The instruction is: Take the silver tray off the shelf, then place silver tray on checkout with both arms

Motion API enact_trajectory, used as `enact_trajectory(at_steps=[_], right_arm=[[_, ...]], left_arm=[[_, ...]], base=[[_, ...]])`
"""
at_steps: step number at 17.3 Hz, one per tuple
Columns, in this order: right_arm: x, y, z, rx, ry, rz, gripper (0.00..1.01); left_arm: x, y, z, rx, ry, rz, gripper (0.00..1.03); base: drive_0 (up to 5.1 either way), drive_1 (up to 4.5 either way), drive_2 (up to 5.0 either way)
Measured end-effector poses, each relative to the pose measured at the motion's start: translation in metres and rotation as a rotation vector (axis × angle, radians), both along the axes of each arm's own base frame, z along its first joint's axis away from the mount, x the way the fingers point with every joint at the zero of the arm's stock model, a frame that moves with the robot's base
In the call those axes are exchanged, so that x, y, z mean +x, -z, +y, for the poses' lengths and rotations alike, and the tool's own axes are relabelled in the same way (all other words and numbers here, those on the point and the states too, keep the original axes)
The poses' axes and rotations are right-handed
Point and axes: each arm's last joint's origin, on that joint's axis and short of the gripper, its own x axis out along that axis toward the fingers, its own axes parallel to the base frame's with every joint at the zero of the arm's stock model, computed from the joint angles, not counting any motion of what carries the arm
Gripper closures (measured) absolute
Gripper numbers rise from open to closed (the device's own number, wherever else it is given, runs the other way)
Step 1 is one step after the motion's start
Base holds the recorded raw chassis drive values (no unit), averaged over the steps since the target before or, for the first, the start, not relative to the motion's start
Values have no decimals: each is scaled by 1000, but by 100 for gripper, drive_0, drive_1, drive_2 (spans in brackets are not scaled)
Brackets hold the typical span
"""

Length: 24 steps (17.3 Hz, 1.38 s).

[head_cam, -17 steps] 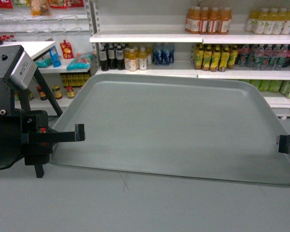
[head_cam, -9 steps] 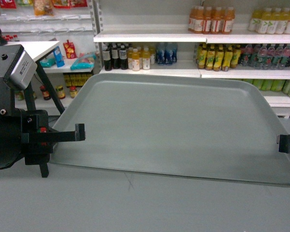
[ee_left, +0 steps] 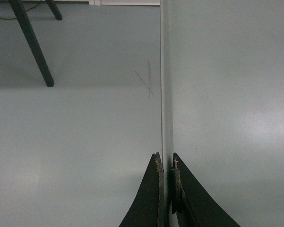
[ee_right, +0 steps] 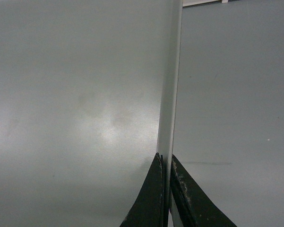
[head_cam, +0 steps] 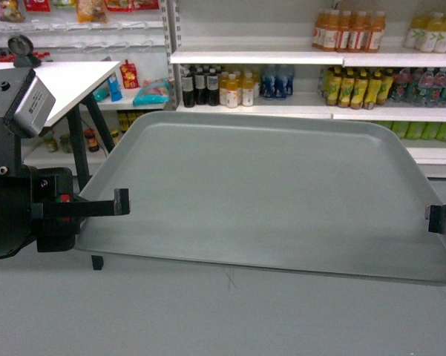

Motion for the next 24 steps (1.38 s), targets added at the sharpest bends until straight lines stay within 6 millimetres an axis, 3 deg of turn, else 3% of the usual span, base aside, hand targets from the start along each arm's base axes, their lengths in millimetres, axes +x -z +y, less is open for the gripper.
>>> enact_trajectory(at_steps=[24], right_arm=[[0, 0, 0, 0, 0, 0, 98]], left_arm=[[0, 0, 0, 0, -2, -2, 100]], base=[[-503, 243, 243]])
